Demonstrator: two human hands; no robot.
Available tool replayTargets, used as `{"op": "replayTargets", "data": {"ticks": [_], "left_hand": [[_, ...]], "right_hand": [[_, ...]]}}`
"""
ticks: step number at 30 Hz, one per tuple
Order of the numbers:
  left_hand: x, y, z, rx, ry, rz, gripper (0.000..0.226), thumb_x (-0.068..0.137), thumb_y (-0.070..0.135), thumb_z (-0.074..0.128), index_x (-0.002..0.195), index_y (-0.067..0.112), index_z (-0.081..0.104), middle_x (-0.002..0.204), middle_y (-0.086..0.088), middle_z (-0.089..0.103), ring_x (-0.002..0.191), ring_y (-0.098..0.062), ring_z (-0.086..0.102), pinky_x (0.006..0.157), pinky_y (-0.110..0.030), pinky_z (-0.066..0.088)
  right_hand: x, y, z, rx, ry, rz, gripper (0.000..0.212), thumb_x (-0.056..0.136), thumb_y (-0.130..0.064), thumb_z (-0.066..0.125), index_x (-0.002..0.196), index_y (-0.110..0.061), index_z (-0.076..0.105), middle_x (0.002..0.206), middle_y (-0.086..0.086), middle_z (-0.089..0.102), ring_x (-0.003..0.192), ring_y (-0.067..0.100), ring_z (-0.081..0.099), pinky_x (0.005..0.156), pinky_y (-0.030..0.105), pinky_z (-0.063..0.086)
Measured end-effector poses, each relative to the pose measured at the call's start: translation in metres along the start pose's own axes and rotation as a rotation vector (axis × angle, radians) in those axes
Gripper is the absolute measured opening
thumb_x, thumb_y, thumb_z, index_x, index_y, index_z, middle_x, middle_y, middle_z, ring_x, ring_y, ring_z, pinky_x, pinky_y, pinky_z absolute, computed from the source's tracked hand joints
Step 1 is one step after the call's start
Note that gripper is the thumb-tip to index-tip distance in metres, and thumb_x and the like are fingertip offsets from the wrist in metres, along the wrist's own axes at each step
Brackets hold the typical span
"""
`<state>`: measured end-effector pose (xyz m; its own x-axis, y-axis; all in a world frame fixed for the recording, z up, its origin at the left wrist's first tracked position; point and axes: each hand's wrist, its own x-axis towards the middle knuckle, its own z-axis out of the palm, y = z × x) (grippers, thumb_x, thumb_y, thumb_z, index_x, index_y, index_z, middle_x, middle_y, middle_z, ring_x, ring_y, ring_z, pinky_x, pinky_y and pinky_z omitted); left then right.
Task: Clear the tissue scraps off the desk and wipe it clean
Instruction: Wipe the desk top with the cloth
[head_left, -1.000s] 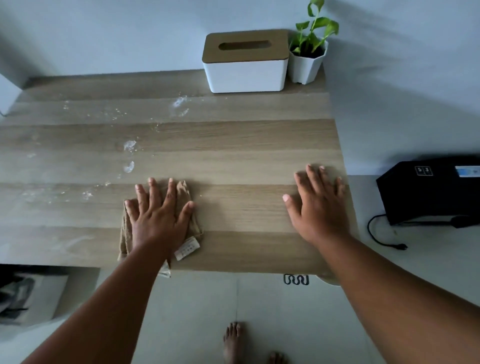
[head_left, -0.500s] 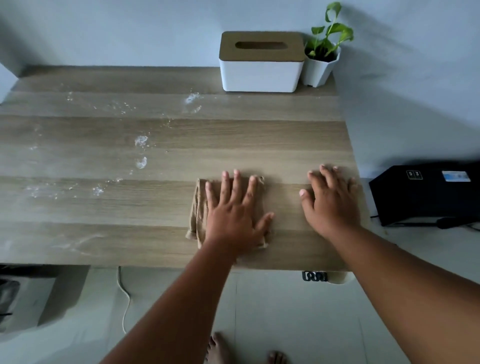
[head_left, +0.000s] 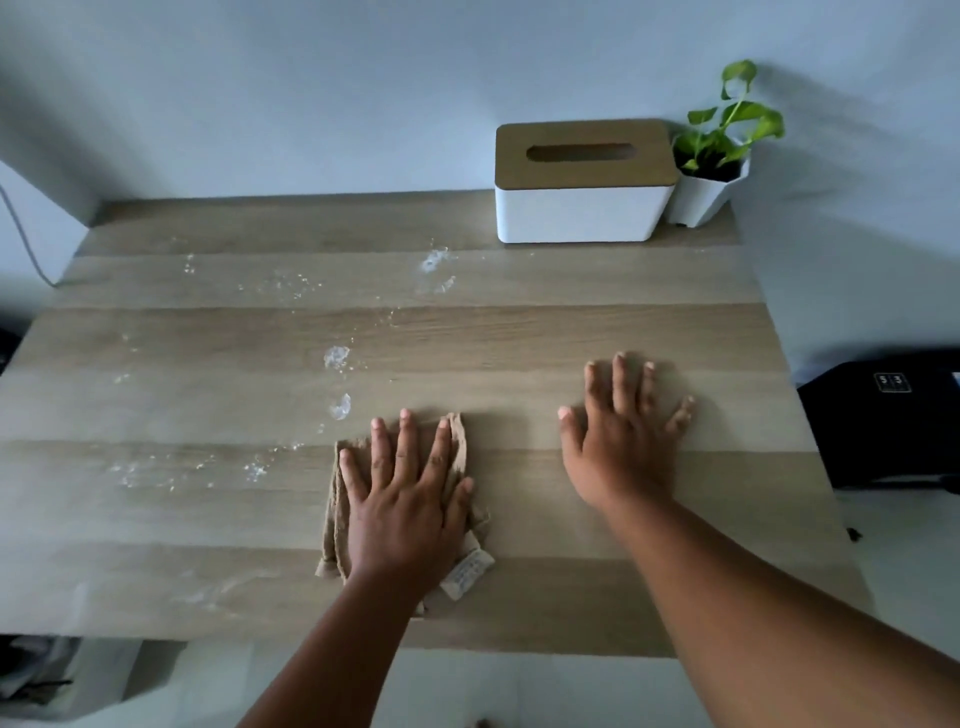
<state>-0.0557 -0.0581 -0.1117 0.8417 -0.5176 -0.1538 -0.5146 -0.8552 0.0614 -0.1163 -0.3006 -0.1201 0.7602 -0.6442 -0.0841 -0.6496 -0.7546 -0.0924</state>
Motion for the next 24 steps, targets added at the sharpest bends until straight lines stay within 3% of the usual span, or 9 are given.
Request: {"op": "replayTargets", "data": {"ticks": [3, 6, 11, 16, 19, 24], "left_hand": [[0.033, 0.016, -0.004, -0.021, 0.013, -0.093, 0.072, 0.099, 0.068, 0.009, 0.163, 0.038, 0.000, 0.173, -0.008, -0.006, 0.158, -0.034, -0.017, 0.122, -0.067, -0.002], [0.057, 0.035, -0.007, -0.049, 0.033, -0.086, 0.074, 0.099, 0.067, 0.018, 0.164, 0.034, 0.012, 0.173, -0.012, 0.004, 0.159, -0.036, -0.009, 0.121, -0.070, 0.000], [0.043, 0.060, 0.000, -0.050, 0.032, 0.172, 0.074, 0.100, 0.063, 0.028, 0.164, 0.028, 0.017, 0.173, -0.012, 0.008, 0.159, -0.035, -0.005, 0.122, -0.069, 0.005], [-0.012, 0.030, 0.012, -0.060, 0.070, 0.384, 0.064, 0.105, 0.057, 0.033, 0.162, 0.027, 0.030, 0.173, -0.005, 0.014, 0.160, -0.029, 0.006, 0.120, -0.067, 0.019], [-0.027, 0.001, 0.009, -0.042, 0.067, 0.325, 0.062, 0.103, 0.057, 0.036, 0.160, 0.031, 0.034, 0.173, -0.005, 0.016, 0.160, -0.030, 0.009, 0.119, -0.069, 0.018], [-0.011, -0.008, -0.001, -0.031, 0.019, 0.089, 0.067, 0.101, 0.058, 0.032, 0.163, 0.035, 0.023, 0.173, -0.009, 0.010, 0.160, -0.035, 0.002, 0.123, -0.068, 0.010]], "right_hand": [[0.001, 0.001, 0.001, -0.016, -0.014, -0.006, 0.070, 0.098, -0.059, 0.022, 0.161, -0.030, 0.025, 0.174, 0.003, 0.006, 0.159, 0.035, 0.002, 0.117, 0.075, 0.002], [0.003, -0.001, 0.001, -0.026, -0.013, 0.002, 0.071, 0.096, -0.059, 0.020, 0.161, -0.029, 0.027, 0.173, 0.003, 0.008, 0.159, 0.035, 0.003, 0.117, 0.075, 0.002], [0.005, -0.005, -0.006, -0.036, -0.051, 0.012, 0.070, 0.098, -0.058, 0.019, 0.162, -0.029, 0.023, 0.174, 0.003, 0.006, 0.159, 0.035, 0.001, 0.117, 0.075, 0.000], [0.004, -0.002, -0.006, -0.041, -0.061, 0.024, 0.068, 0.099, -0.058, 0.023, 0.161, -0.030, 0.024, 0.174, 0.002, 0.007, 0.159, 0.035, 0.002, 0.117, 0.076, 0.003], [0.004, -0.003, -0.006, -0.043, -0.063, 0.026, 0.070, 0.098, -0.059, 0.020, 0.161, -0.030, 0.024, 0.174, 0.002, 0.006, 0.159, 0.034, 0.002, 0.117, 0.075, 0.004], [0.004, -0.004, -0.006, -0.043, -0.061, 0.029, 0.070, 0.099, -0.059, 0.024, 0.162, -0.029, 0.023, 0.174, 0.003, 0.006, 0.159, 0.035, 0.003, 0.118, 0.075, 0.002]]}}
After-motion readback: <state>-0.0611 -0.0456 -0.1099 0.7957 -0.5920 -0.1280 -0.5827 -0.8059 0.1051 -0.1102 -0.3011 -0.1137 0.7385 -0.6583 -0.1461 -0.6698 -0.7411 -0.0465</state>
